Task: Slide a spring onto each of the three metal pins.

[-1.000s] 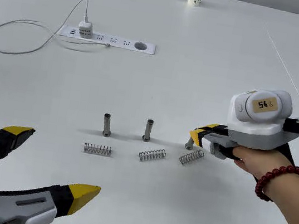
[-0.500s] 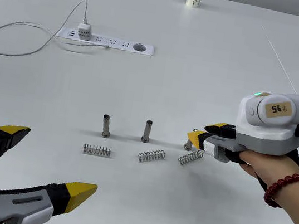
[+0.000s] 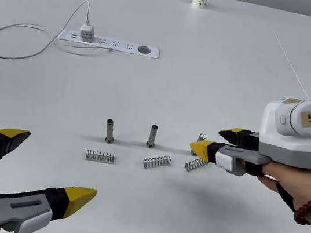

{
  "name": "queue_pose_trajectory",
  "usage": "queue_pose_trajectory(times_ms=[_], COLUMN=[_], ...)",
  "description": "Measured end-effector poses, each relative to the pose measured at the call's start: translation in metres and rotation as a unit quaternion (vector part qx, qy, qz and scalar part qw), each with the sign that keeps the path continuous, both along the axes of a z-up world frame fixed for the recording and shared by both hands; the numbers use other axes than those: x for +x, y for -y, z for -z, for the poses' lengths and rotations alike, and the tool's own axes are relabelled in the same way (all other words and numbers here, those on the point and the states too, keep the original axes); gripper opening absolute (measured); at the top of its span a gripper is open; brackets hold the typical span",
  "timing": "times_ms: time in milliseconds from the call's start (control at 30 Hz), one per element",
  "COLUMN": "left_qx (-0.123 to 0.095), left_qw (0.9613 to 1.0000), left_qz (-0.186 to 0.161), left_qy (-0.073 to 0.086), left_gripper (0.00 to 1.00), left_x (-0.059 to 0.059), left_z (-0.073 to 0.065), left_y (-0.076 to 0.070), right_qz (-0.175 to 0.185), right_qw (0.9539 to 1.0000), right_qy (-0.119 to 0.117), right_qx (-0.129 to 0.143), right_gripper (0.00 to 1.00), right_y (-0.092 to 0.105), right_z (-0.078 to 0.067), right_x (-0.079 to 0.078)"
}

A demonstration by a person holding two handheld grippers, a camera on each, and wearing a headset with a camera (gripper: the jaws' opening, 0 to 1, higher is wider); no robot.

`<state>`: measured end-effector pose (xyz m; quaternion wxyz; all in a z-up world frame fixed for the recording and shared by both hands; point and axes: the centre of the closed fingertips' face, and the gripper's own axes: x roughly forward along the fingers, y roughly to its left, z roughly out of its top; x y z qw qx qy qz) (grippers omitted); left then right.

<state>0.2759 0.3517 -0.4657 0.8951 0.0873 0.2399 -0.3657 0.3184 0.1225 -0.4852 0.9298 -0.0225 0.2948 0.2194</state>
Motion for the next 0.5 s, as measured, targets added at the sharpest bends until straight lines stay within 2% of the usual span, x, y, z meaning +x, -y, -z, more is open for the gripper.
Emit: queue_pose_trajectory(times_ms=[300, 500], left_qx=[0.004, 0.025], left_qw=[1.0000, 0.9992], left_qz=[0.006, 0.031], left_qy=[-0.002, 0.004], left_gripper=[0.84, 0.81], left_x=[0.001, 0.004], left_z=[0.003, 0.006], left_y=[0.001, 0.004], right_qz=[-0.018, -0.039], right_qw=[0.9996, 0.9989], right_qy=[0.009, 0.014], right_qx=[0.018, 0.024], right_gripper=[0.62, 0.66], right_y=[-0.001, -0.007], right_z=[-0.003, -0.007], right_x=[-0.013, -0.023])
